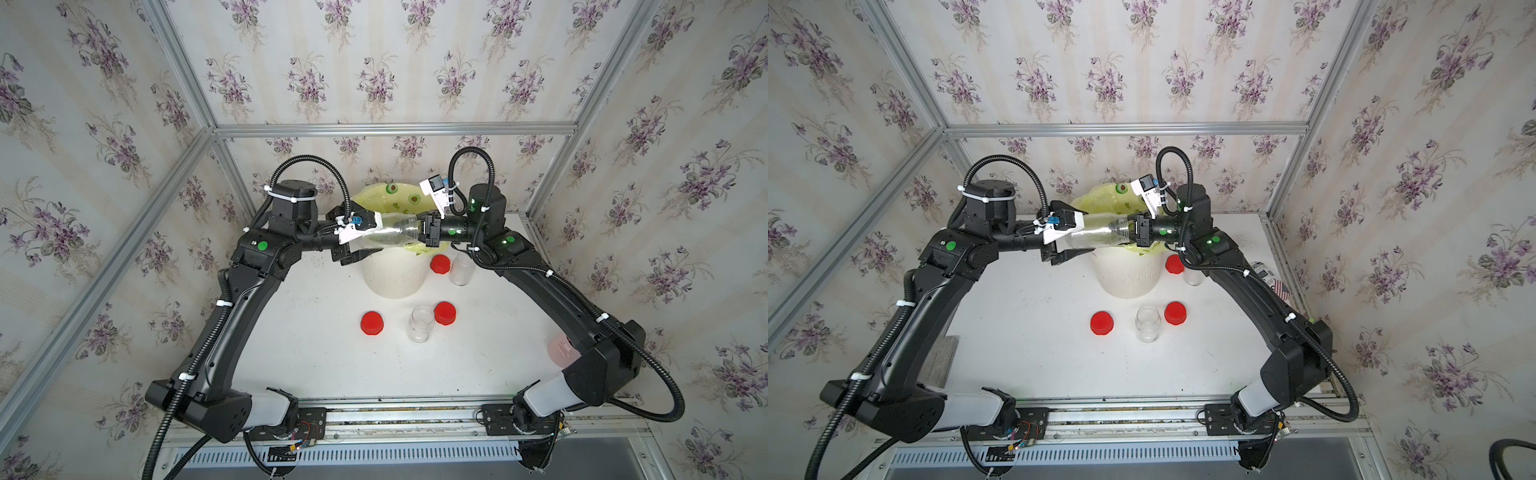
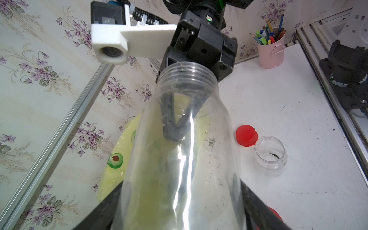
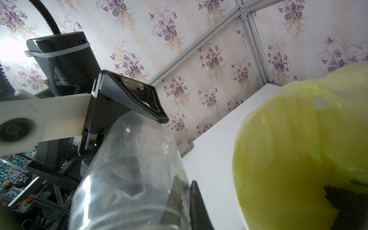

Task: Empty moldy tea leaves from jars
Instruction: Place the jar at the center of the board.

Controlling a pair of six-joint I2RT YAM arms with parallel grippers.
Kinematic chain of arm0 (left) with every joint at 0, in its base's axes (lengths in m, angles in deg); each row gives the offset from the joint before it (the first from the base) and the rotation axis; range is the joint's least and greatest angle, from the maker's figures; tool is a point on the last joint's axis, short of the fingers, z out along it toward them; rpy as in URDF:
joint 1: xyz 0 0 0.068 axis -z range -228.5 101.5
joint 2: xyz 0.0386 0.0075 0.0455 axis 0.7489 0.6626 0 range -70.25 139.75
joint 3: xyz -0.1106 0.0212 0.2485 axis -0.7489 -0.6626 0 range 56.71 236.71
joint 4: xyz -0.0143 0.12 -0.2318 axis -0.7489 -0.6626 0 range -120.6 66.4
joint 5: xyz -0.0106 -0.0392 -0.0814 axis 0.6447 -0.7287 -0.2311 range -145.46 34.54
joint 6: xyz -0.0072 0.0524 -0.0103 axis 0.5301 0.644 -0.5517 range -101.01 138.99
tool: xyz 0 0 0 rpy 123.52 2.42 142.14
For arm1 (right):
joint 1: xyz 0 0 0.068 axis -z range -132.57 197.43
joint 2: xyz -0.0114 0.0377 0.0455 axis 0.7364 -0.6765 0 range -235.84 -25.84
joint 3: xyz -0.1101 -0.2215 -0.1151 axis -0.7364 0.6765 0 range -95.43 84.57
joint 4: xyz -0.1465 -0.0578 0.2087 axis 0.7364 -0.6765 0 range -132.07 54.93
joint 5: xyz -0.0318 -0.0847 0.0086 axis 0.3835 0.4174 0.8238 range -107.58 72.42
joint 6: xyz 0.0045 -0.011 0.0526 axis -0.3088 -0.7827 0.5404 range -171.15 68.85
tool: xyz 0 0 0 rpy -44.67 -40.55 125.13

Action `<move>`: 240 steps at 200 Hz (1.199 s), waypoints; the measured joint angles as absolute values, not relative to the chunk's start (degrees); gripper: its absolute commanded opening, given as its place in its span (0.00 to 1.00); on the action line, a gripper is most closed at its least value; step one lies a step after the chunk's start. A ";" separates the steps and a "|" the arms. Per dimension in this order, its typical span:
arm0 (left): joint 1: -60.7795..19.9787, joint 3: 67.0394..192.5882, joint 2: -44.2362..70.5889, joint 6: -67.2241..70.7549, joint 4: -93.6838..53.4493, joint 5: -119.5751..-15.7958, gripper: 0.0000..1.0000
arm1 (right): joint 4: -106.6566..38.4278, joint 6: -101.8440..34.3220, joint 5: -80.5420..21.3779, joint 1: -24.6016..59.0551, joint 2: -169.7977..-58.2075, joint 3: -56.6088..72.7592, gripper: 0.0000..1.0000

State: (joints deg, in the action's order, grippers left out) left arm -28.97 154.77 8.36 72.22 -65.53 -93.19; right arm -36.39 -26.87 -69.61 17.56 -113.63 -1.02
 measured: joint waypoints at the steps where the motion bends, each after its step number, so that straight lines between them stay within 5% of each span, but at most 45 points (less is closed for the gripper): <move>1: -28.97 154.77 8.36 72.22 -65.47 -93.17 0.83 | -36.39 -26.87 -69.61 17.56 -113.63 -1.02 0.00; 71: -28.97 154.38 8.38 71.43 -62.97 -91.82 0.99 | -36.69 -27.22 -69.50 17.32 -112.97 -1.36 0.00; 173: -29.84 147.23 4.73 71.30 -59.19 -85.50 1.00 | -42.68 -30.17 -69.33 21.30 -109.30 -1.82 0.00; 240: -36.31 133.90 2.06 56.63 -39.87 -76.80 1.00 | -56.80 -39.14 -63.36 21.30 -105.39 -2.39 0.00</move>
State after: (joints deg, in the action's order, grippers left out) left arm -36.31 133.90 2.06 56.63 -39.87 -76.80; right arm -56.80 -39.14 -63.36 21.30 -105.39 -2.39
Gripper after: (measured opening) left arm 0.996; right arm 0.064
